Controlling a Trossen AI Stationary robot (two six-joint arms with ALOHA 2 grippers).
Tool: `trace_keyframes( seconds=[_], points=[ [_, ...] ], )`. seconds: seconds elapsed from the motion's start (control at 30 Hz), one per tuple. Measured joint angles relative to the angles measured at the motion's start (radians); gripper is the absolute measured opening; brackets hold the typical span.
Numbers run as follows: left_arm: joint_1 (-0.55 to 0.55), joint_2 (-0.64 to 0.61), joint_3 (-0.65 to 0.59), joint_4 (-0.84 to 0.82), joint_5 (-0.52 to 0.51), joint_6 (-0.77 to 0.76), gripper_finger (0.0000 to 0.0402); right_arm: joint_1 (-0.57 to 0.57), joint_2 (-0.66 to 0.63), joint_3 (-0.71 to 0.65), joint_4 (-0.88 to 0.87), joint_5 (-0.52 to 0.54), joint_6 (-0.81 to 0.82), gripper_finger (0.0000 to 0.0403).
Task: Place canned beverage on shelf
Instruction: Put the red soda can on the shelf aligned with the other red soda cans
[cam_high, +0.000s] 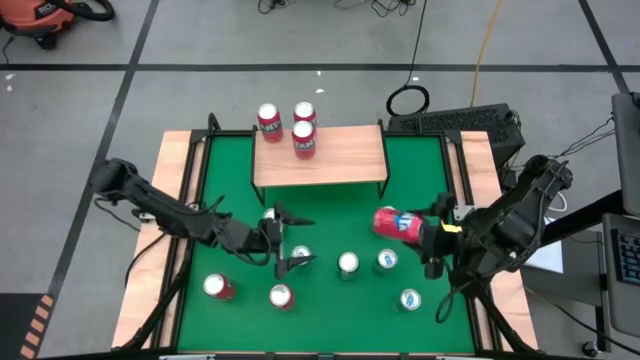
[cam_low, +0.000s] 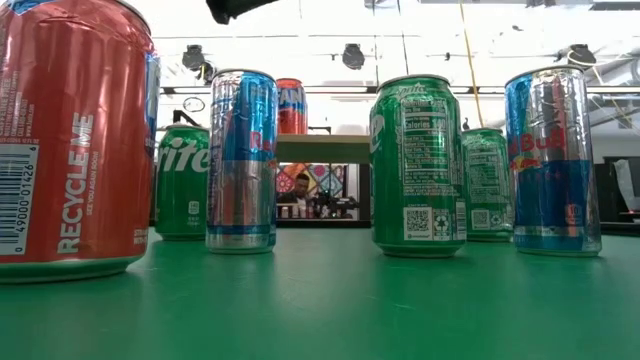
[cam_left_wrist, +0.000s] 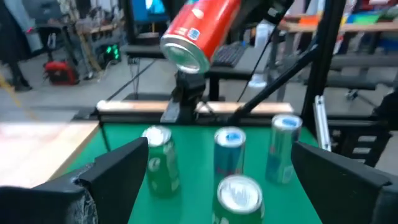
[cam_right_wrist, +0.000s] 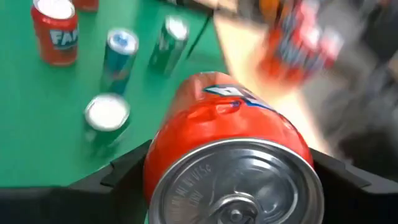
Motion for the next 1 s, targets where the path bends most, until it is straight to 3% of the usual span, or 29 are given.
trace_keyframes(
  seconds=[0.2, 0.4, 0.6, 0.77, 1.0],
  points=[
    [0.038, 0.008, 0.0, 0.093, 0.063, 0.008, 0.0391, -0.03, 0.021, 0.0, 0.251, 0.032, -0.449, 0.0299],
    [0.083, 0.007, 0.006, 0.132, 0.207, 0.052, 0.0391, -0.086, 0.059, 0.0, 0.42, -0.067, -0.787, 0.0299],
    [0.1, 0.007, 0.006, 0.135, 0.243, 0.107, 0.0391, -0.148, 0.105, 0.0, 0.53, -0.167, -1.039, 0.0299],
    [0.097, 0.007, 0.006, 0.151, 0.245, 0.141, 0.0391, -0.195, 0.148, 0.0, 0.607, -0.171, -1.293, 0.0299],
    [0.084, 0.007, 0.006, 0.128, 0.255, 0.168, 0.0391, -0.254, 0.204, 0.0, 0.675, -0.174, -1.435, 0.0299]
  ],
)
